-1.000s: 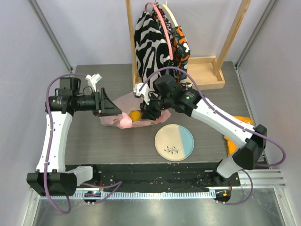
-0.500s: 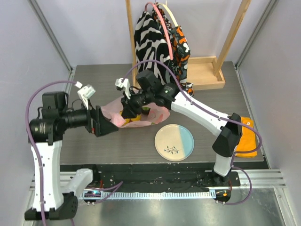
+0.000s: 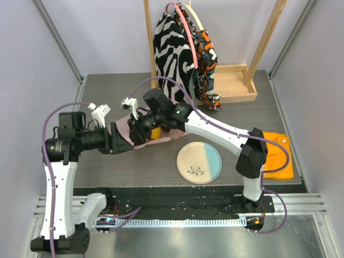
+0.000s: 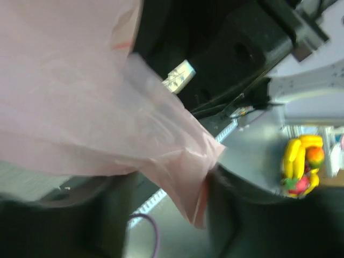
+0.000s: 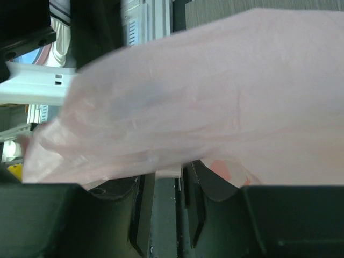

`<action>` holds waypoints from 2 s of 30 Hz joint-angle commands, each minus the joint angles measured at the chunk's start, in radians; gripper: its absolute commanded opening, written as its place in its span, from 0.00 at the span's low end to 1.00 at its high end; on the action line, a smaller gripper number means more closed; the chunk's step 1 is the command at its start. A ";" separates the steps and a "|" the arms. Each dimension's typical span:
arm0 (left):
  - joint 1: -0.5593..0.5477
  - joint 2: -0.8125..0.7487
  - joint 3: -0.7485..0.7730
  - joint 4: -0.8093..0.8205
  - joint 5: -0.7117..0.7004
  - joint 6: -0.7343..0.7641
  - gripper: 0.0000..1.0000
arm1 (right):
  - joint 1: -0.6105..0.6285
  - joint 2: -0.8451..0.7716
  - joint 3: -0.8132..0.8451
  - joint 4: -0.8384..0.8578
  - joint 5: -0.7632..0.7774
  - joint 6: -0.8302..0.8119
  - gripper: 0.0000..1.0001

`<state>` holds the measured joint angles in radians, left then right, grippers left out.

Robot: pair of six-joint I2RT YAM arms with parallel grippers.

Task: Take the fake fruits out of the plastic bag
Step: Adjust the plastic bag at the center of the board, then take out the fake fruit from the plastic bag.

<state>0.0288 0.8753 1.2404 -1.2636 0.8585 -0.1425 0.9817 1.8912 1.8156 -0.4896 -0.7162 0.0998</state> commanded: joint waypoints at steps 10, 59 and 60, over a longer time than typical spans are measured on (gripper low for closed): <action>0.051 -0.045 0.012 -0.174 0.023 0.173 0.00 | -0.116 -0.060 -0.150 -0.073 0.360 -0.222 0.32; 0.146 -0.058 -0.272 -0.014 0.122 0.115 0.00 | -0.216 0.267 -0.076 0.068 0.688 -0.221 0.73; 0.146 -0.055 -0.278 -0.007 0.122 0.112 0.00 | -0.216 0.269 -0.082 0.077 0.711 -0.227 0.72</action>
<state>0.1768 0.8112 0.9749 -1.3033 0.9508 -0.0185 0.7731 2.1403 1.6951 -0.4625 -0.0547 -0.1471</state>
